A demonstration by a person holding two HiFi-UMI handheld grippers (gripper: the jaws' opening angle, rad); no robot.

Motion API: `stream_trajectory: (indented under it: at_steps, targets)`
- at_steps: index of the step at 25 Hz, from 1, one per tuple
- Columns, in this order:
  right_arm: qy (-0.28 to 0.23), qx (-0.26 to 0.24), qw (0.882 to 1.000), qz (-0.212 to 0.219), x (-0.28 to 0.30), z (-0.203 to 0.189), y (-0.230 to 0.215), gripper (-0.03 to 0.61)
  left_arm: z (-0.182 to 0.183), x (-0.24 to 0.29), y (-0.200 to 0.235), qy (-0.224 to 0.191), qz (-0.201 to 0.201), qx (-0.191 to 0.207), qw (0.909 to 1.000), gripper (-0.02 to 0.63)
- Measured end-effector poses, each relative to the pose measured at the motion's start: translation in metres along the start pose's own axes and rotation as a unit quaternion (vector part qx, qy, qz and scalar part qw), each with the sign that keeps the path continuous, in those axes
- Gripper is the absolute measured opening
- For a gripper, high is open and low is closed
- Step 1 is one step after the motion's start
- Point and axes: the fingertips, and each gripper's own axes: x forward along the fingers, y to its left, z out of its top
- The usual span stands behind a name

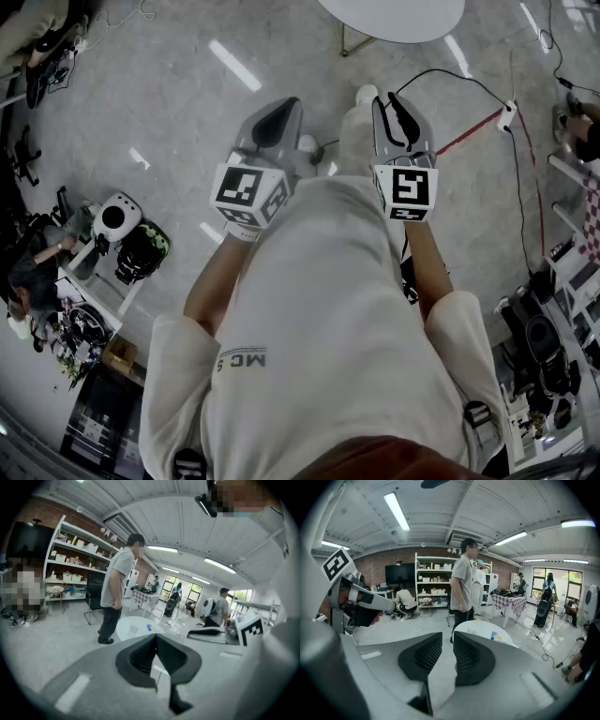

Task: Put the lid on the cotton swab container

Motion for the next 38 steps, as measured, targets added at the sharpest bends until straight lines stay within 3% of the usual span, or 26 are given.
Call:
stream_trajectory:
  at_steps: [4,9,19,30,38]
  targets:
    - [-0.017,0.028,0.999,-0.001,-0.055,0.015,0.012,0.060,0.004,-0.037,-0.040,-0.005,-0.008,0.036,0.9993,0.002]
    - [-0.048,0.036,0.998,-0.014,-0.088,0.025,0.000,0.011,0.013,-0.045,-0.077,-0.016,-0.022,0.064,0.9976,0.002]
    - [-0.082,0.077,0.993,0.031,-0.087,0.047,-0.060,-0.003,0.058,0.004,-0.123,-0.017,-0.012,0.106,0.9942,0.002]
    - [-0.087,0.093,0.990,0.062,-0.041,0.049,-0.107,-0.003,0.062,0.053,-0.122,0.008,0.022,0.106,0.9941,0.002]
    - [-0.079,0.098,0.991,0.051,0.035,0.077,-0.118,-0.003,0.096,0.107,-0.063,0.013,0.003,0.098,0.9951,0.001]
